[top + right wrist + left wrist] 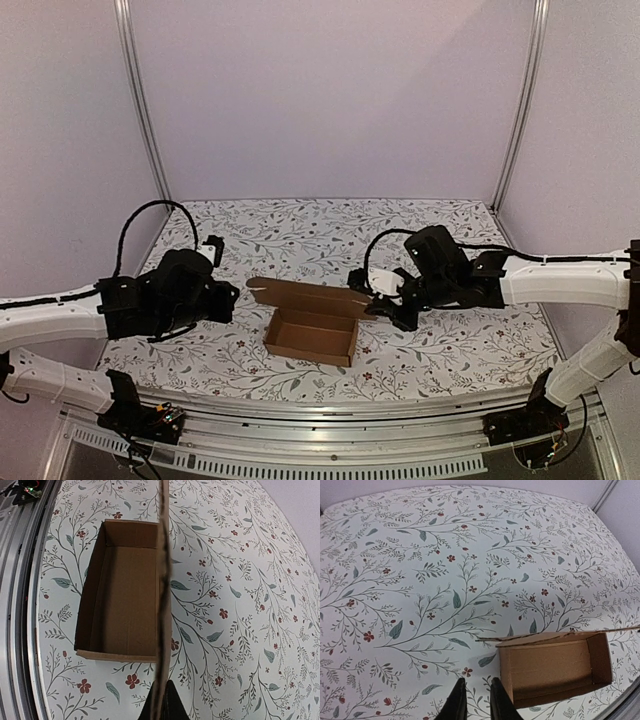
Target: Fold the paper box
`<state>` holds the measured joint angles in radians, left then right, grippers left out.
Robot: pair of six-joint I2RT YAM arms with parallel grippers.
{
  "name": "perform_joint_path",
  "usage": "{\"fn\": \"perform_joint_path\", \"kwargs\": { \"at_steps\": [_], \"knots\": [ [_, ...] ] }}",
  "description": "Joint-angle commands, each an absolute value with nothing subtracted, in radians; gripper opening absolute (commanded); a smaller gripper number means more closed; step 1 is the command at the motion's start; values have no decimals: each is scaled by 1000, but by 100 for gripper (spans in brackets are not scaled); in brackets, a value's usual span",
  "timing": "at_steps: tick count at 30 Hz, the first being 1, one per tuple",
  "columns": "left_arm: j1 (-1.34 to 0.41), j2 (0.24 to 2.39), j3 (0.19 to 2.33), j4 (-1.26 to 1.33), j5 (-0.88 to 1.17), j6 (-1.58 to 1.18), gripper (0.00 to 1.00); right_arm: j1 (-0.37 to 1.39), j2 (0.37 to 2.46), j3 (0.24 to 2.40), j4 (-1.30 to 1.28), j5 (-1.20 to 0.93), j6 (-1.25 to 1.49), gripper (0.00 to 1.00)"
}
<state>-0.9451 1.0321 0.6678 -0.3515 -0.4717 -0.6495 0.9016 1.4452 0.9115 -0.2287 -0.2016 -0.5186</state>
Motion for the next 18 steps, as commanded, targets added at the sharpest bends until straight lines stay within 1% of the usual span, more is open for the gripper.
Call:
{"fn": "perform_joint_path", "kwargs": {
  "at_steps": [1, 3, 4, 7, 10, 13, 18],
  "knots": [
    [-922, 1053, 626, -231, -356, -507, 15, 857, 1487, 943, -272, -320, -598, 0],
    [-917, 1073, 630, -230, -320, -491, 16, 854, 1497, 940, -272, -313, -610, 0],
    [-915, 1080, 626, -223, -307, -481, 19, 852, 1498, 938, -270, -309, -613, 0],
    [-907, 1078, 578, -137, -257, -456, 39, 852, 1502, 933, -272, -313, -622, 0],
    [-899, 1043, 518, -49, -225, -439, 50, 851, 1491, 915, -273, -318, -622, 0],
    [-892, 1001, 469, 39, -201, -402, 56, 852, 1472, 895, -271, -329, -619, 0],
    [-879, 972, 401, 134, -180, -338, 58, 853, 1447, 861, -266, -362, -608, 0]
  ]
}}
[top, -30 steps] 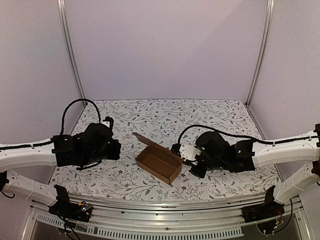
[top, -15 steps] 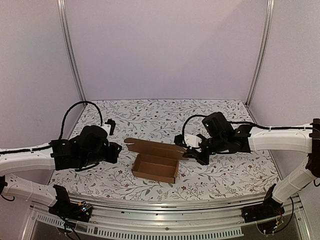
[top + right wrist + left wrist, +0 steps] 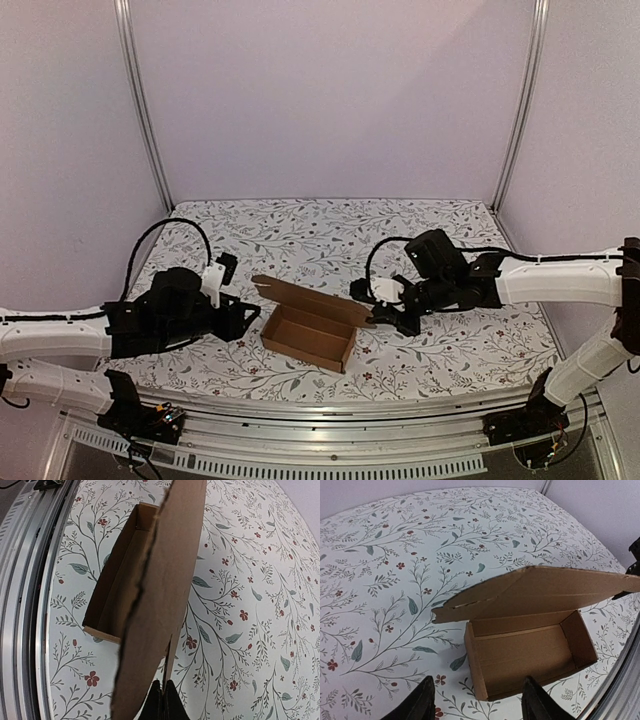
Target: Fold the paper box
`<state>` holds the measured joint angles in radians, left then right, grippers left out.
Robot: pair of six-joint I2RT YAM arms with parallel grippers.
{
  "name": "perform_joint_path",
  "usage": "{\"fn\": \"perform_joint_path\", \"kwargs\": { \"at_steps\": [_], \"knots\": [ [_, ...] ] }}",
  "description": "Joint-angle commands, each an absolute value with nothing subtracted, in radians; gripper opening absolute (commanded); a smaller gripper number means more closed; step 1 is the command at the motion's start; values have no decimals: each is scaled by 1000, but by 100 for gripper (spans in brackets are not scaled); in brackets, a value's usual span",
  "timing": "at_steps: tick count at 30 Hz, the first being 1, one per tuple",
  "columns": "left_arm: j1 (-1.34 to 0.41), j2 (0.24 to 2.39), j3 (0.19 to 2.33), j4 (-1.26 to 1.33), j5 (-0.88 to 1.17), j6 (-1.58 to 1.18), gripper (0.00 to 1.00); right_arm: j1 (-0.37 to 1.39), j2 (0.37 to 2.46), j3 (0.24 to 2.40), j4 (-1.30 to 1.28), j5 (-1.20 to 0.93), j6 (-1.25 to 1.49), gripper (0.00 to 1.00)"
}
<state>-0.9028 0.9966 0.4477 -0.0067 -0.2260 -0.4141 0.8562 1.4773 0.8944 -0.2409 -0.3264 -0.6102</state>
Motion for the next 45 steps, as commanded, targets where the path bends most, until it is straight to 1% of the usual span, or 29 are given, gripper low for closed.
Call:
{"fn": "perform_joint_path", "kwargs": {
  "at_steps": [1, 5, 10, 13, 16, 20, 23, 31, 37, 41, 45],
  "knots": [
    [-876, 969, 388, 158, -167, -318, 58, 852, 1440, 855, -265, -370, -606, 0],
    [-858, 967, 338, 228, -109, -252, 57, 852, 1409, 829, -267, -403, -599, 0],
    [-824, 965, 308, 265, -54, -203, 61, 852, 1342, 787, -265, -435, -575, 0],
    [-807, 973, 312, 275, 5, -189, 63, 853, 1319, 779, -266, -463, -560, 0],
    [-789, 989, 322, 270, 100, -183, 62, 853, 1303, 767, -265, -487, -548, 0],
    [-767, 1014, 335, 251, 235, -185, 57, 853, 1286, 756, -259, -493, -535, 0],
    [-762, 1018, 336, 247, 264, -189, 54, 852, 1291, 755, -258, -497, -529, 0],
    [-756, 978, 343, 223, 257, -188, 47, 853, 1311, 757, -256, -494, -523, 0],
    [-755, 933, 353, 143, 237, -174, 36, 852, 1325, 772, -255, -473, -514, 0],
    [-755, 915, 346, 117, 229, -173, 31, 852, 1334, 780, -256, -466, -511, 0],
    [-755, 929, 352, 113, 225, -178, 30, 852, 1335, 786, -256, -462, -508, 0]
  ]
}}
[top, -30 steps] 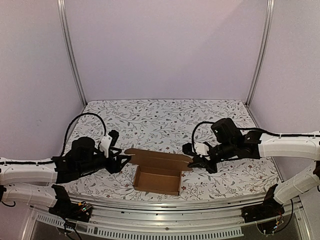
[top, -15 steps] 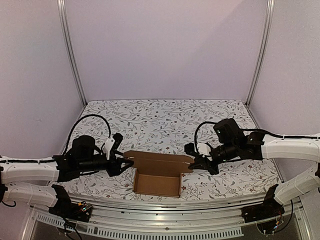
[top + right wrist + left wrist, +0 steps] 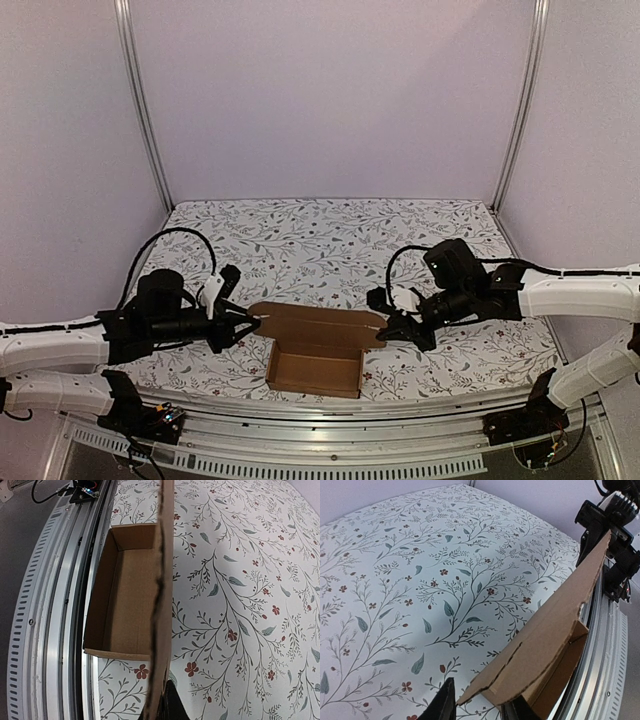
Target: Fold the paper box
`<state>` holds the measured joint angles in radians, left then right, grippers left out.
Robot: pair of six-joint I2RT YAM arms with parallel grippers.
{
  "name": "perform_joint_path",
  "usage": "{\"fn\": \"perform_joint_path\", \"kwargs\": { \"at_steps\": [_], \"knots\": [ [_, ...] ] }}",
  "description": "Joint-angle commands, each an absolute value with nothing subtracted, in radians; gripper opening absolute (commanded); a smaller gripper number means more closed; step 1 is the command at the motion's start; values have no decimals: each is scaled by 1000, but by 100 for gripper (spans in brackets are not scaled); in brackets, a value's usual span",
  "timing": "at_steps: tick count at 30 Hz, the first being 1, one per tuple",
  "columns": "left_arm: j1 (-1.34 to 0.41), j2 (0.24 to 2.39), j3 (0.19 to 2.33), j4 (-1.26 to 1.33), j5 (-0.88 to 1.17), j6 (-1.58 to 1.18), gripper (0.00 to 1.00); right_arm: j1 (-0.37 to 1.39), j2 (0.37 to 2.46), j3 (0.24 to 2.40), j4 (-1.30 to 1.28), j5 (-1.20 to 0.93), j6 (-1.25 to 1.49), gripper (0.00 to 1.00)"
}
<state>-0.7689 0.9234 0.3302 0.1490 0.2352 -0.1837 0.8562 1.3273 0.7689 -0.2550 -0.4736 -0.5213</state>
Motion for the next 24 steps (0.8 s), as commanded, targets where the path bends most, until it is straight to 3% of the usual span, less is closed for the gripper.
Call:
{"fn": "perform_joint_path", "kwargs": {
  "at_steps": [1, 24],
  "knots": [
    [-755, 938, 354, 113, 227, -178, 30, 852, 1336, 789, -255, -460, -508, 0],
    [-755, 969, 382, 96, 216, -214, 6, 873, 1357, 815, -222, -361, -437, 0]
  ]
}}
